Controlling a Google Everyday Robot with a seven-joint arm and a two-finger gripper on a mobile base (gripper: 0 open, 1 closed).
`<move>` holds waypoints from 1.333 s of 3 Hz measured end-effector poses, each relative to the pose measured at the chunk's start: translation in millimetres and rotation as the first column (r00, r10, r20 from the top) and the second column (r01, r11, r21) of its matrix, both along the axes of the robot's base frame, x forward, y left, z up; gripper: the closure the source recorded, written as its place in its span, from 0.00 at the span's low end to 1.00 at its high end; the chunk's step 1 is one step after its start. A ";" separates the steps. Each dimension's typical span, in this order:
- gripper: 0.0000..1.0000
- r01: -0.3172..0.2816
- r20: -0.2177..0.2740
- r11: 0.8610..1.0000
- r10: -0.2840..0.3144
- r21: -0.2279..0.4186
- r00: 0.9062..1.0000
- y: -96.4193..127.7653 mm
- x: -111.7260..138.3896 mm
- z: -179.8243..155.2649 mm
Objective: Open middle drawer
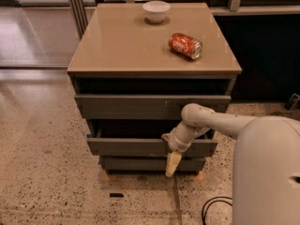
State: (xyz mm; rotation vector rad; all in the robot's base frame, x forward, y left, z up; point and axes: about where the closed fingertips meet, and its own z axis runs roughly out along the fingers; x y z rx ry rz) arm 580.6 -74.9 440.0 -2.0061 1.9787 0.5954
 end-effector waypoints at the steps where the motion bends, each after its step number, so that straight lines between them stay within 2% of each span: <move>1: 0.00 -0.009 -0.012 1.000 0.009 0.005 1.000 -1.0 -7.7 0.8; 2: 0.00 -0.018 -0.062 1.000 0.019 0.016 0.998 -8.8 -39.4 -1.6; 3: 0.00 -0.018 -0.062 1.000 0.019 0.016 0.998 -8.8 -39.5 -1.6; 4: 0.00 -0.020 -0.054 1.000 0.020 0.003 0.998 -7.5 -55.2 -4.3</move>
Offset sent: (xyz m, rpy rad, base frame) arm -0.0763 -0.0214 0.0001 0.0268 0.1176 0.0255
